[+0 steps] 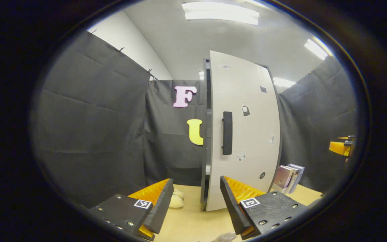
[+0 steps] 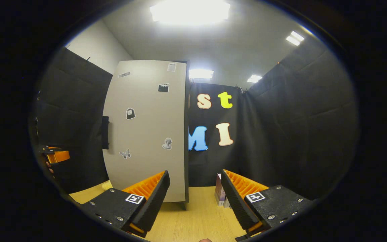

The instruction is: Open the cabinet door with the right hand, grasp the bottle in the cabinet with the left hand and place it on the coaster, then close the cabinet door with the right hand.

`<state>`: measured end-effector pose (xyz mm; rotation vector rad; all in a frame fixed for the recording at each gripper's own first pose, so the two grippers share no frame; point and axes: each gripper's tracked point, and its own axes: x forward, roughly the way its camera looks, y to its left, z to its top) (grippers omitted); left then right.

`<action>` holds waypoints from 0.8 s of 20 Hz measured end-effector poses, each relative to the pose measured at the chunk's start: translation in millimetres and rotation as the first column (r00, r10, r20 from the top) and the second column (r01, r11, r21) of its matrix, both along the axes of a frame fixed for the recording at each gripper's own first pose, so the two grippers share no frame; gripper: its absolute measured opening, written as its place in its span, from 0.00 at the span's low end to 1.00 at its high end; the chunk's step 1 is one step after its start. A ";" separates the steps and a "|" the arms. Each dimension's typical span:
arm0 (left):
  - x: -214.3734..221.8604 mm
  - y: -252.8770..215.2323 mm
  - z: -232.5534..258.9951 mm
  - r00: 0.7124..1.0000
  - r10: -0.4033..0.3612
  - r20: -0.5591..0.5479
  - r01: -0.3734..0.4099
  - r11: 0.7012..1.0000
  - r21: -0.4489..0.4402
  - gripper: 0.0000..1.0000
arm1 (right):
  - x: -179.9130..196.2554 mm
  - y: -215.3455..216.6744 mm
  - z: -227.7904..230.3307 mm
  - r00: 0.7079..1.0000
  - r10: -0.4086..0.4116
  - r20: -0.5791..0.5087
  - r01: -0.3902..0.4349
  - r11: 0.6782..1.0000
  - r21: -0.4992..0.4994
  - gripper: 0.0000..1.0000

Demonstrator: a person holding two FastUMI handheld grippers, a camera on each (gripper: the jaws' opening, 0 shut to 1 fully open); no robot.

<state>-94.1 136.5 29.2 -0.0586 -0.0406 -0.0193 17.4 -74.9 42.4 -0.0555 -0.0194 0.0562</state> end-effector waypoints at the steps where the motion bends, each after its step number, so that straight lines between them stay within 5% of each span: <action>1: -1.6 -2.8 1.9 1.000 0.000 0.004 0.000 1.000 0.001 0.80 | -0.9 -3.3 -0.8 1.000 -0.003 -0.003 0.003 1.000 -0.001 0.94; 16: -15.4 3.7 10.4 0.998 0.062 0.022 -0.062 0.997 0.035 0.80 | -10.8 -12.5 3.9 1.000 -0.015 -0.007 0.015 1.000 0.027 0.94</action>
